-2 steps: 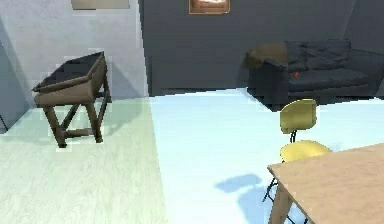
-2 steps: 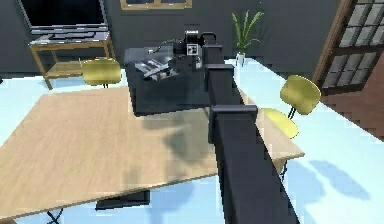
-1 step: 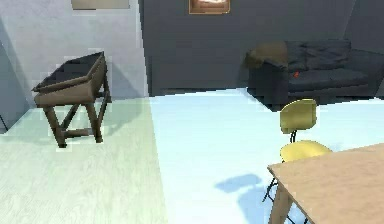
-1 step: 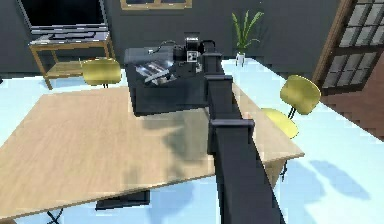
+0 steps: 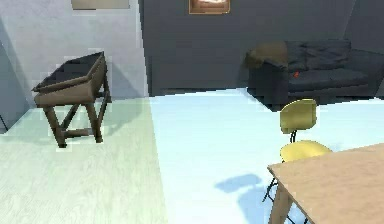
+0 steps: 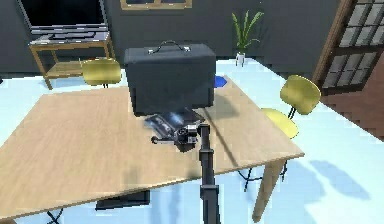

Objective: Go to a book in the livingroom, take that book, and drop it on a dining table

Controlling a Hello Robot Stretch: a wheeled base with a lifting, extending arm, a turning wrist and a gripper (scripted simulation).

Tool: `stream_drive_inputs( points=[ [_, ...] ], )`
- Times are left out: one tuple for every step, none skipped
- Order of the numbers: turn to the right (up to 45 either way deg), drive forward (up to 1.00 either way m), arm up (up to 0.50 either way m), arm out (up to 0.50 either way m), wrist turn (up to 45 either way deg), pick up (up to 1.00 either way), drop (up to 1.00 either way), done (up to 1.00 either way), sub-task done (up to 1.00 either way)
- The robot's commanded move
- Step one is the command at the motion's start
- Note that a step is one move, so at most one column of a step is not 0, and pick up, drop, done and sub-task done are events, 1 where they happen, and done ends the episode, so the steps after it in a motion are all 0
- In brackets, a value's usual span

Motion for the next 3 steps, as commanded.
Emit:
stream_drive_inputs(
  points=[
    [0.0, 0.00, 0.00, 0.00, 0.0, 0.00, 1.00, 0.00, 0.00],
    [0.0, 0.00, 0.10, 0.00, 0.0, 0.00, 0.00, 0.00, 0.00],
    [0.0, 0.00, 0.00, -0.08, 0.0, 0.00, 0.00, 0.00, 0.00]
  ],
)
